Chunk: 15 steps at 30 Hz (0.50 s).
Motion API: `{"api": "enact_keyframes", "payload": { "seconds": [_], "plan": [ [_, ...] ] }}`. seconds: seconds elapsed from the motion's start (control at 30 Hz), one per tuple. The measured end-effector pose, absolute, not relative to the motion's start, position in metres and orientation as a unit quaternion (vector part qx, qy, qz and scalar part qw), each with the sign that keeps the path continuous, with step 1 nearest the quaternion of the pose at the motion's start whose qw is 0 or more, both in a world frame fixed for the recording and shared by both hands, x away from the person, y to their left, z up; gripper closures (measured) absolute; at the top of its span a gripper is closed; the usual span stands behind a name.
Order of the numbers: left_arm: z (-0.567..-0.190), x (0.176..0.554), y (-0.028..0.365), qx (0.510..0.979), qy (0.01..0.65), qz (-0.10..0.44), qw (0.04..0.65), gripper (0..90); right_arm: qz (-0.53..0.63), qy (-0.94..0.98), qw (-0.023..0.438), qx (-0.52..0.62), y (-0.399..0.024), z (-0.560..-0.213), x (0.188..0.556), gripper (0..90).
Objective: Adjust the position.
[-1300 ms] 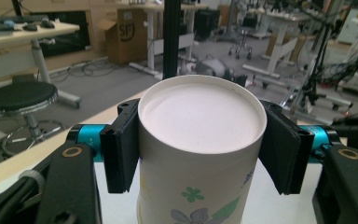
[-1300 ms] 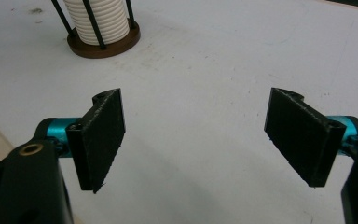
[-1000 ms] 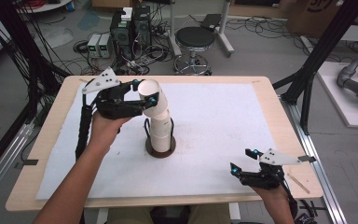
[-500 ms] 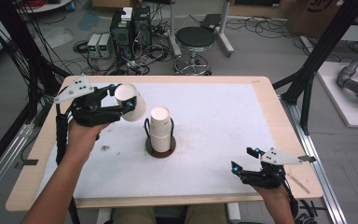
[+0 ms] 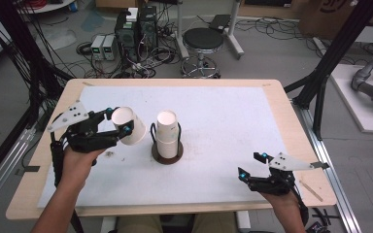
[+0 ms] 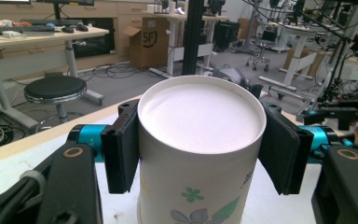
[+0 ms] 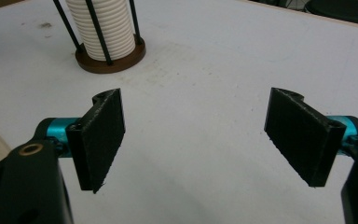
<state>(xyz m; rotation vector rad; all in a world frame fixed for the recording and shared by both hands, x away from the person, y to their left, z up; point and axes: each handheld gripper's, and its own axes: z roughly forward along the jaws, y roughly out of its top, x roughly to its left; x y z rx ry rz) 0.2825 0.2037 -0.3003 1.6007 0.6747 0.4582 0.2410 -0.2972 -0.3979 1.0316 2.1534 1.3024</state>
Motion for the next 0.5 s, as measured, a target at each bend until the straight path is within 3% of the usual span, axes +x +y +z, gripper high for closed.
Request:
{"api": "enact_keyframes", "payload": {
  "seconds": [0.5],
  "plan": [
    [-0.330, 0.260, 0.178, 0.736, 0.248, 0.152, 0.611, 36.6, 0.501, 0.799, 0.135, 0.302, -0.269, -0.397, 0.249, 20.2]
  ]
}}
